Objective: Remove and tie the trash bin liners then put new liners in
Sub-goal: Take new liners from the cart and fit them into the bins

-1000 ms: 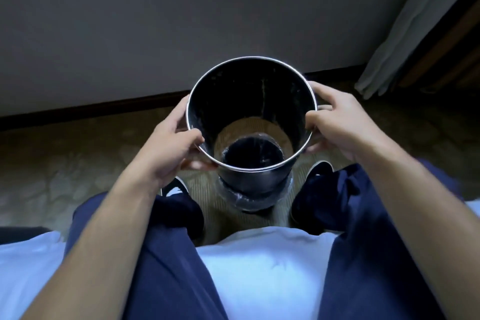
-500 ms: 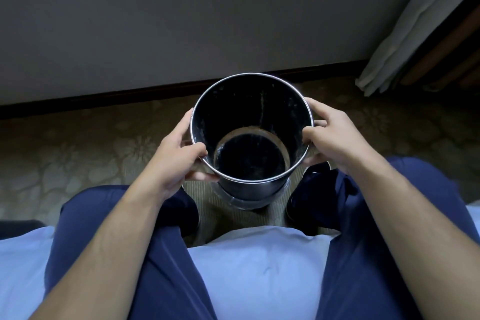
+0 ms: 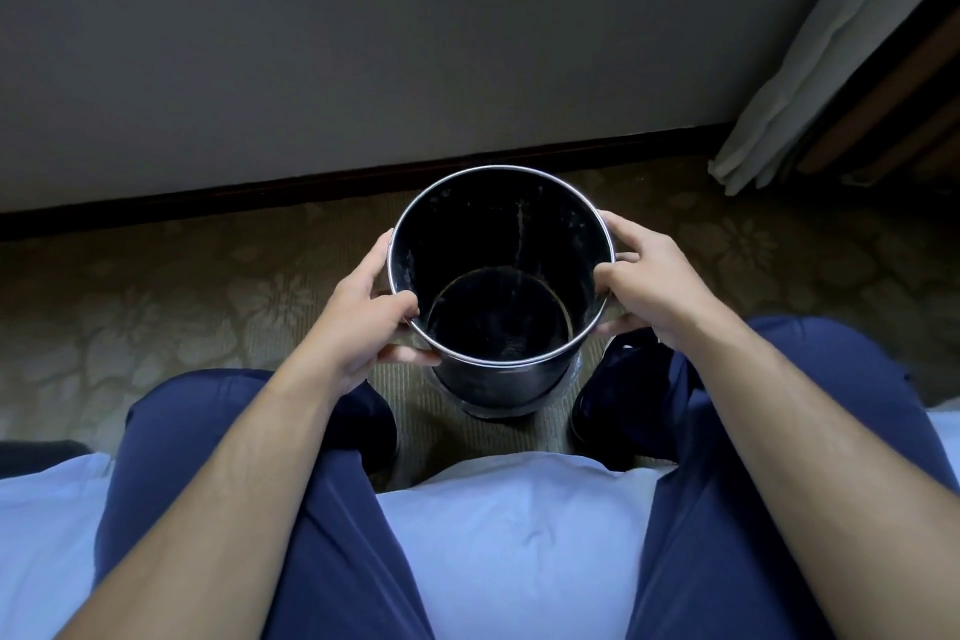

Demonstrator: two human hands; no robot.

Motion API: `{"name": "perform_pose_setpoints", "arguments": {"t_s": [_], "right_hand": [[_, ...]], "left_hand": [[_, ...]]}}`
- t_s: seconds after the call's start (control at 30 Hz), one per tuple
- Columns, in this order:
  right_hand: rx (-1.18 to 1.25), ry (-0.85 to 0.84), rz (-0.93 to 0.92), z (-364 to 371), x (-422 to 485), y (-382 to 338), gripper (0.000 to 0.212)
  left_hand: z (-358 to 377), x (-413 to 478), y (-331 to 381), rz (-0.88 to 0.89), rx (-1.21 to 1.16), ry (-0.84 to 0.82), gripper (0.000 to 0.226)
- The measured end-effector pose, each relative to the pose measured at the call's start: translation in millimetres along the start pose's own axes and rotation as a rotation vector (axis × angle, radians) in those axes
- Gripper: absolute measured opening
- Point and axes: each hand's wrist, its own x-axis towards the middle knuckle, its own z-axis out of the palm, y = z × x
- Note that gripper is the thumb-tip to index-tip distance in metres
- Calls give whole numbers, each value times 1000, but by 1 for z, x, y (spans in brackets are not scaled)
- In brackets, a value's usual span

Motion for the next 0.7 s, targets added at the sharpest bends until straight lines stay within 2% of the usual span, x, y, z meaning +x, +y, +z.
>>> {"name": "perform_pose_setpoints", "arguments": {"t_s": [0.4, 0.7], "right_hand": [[-38, -7, 32, 8, 13, 20, 81], [-74, 73, 87, 26, 17, 36, 78]], "left_hand": [[5, 7, -16, -34, -13, 33, 88], [18, 13, -31, -62, -6, 89, 87]]}}
